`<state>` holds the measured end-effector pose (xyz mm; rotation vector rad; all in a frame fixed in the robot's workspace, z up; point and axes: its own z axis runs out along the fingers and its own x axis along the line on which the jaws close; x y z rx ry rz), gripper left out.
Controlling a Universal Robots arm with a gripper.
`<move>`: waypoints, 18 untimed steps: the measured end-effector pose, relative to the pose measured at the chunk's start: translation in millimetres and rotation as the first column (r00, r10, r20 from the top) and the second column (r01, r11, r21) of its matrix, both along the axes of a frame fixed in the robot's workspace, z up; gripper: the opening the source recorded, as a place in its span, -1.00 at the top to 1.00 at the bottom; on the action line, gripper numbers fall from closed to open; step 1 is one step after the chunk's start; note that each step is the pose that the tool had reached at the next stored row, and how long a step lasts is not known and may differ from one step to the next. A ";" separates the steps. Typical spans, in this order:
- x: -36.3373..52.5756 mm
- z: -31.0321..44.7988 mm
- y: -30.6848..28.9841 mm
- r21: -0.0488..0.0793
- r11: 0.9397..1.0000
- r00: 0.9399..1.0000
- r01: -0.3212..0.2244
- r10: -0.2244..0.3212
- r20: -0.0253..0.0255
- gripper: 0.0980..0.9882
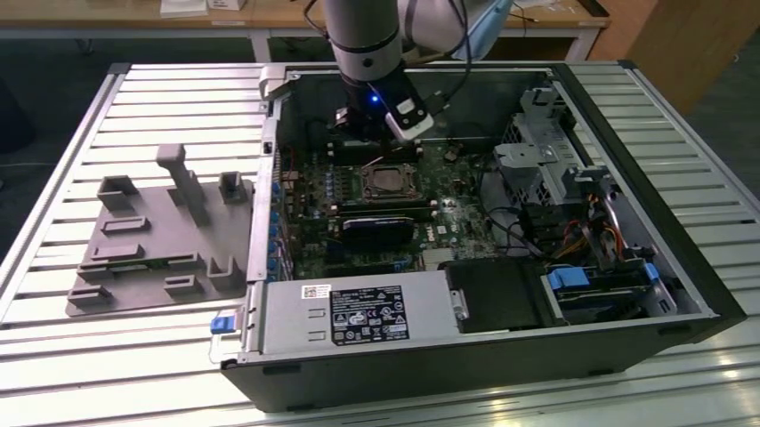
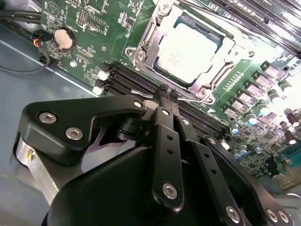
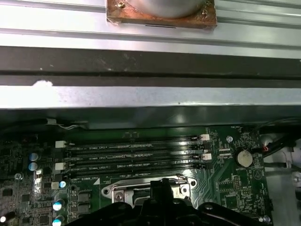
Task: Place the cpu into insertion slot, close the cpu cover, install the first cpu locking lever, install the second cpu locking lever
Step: 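Install the first cpu locking lever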
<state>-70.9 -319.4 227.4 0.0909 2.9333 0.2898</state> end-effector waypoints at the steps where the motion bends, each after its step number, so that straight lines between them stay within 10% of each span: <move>1: 0.0 -0.6 0.3 0.000 1.000 1.000 0.001 -0.001 0.000 0.99; 18: 1.1 -10.1 12.5 0.000 1.000 1.000 0.025 -0.025 0.000 0.99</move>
